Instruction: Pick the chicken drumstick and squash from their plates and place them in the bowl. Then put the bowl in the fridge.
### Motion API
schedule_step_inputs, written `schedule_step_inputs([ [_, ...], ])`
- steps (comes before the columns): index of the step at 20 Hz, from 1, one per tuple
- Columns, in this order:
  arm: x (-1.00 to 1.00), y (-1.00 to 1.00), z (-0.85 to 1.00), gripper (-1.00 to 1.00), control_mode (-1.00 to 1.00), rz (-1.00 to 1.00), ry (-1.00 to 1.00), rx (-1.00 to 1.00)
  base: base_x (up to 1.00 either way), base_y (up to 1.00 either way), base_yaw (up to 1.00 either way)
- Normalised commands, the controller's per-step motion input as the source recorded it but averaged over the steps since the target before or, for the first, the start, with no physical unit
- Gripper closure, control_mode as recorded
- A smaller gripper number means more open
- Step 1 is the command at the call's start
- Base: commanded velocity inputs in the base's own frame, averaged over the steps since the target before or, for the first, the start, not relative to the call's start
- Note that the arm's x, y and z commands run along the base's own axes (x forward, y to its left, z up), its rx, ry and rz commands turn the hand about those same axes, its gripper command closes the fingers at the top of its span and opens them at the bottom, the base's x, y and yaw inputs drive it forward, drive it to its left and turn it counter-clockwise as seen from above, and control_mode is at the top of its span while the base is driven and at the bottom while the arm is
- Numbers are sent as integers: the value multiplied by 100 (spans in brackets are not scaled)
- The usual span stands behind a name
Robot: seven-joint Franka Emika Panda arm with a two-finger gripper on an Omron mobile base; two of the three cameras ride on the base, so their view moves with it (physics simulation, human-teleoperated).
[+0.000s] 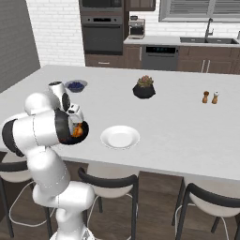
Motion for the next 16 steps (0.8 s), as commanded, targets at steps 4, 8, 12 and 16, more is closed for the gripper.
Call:
schedule_step_inputs([
  [4,-75,59,38,-100,-100,0,-14,0,0,0,0],
  [8,-35,82,0,-100,-100,0,-3,0,0,0,0],
  [12,20,55,0,-100,-100,0,0,0,0,0,0],
  [16,53,21,0,-100,-100,0,0,0,0,0,0],
])
